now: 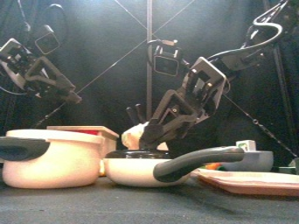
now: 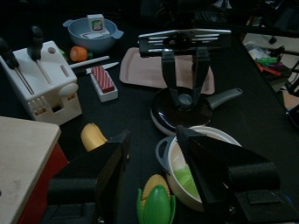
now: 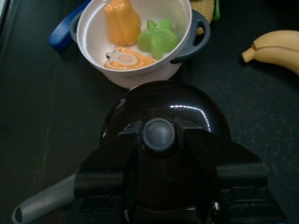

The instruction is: Grab pot lid

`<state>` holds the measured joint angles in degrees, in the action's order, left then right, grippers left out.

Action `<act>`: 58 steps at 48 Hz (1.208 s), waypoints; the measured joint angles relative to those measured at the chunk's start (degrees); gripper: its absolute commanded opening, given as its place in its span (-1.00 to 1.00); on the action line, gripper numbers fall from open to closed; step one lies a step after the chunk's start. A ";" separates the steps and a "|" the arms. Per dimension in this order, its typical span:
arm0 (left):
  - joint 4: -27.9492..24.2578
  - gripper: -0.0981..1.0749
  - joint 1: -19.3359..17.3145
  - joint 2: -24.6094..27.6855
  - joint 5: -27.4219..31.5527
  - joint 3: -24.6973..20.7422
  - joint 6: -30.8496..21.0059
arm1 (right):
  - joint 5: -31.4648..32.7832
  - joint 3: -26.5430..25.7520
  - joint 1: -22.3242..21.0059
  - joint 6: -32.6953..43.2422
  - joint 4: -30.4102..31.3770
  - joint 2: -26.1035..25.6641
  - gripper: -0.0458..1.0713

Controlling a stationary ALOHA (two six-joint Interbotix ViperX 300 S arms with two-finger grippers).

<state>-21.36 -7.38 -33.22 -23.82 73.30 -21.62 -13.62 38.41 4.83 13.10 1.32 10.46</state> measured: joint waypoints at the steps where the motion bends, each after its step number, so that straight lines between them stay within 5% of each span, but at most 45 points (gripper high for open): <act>1: 0.09 0.61 0.00 0.00 0.00 0.00 -0.09 | 0.00 -0.09 0.00 0.00 0.09 0.00 0.22; 58: 1.41 0.61 0.00 0.00 0.18 0.00 0.18 | 3.08 -0.09 -1.58 0.26 2.02 -3.96 0.21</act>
<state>-19.95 -7.38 -33.22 -23.64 73.30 -21.45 -10.55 38.32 3.25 13.36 3.34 6.50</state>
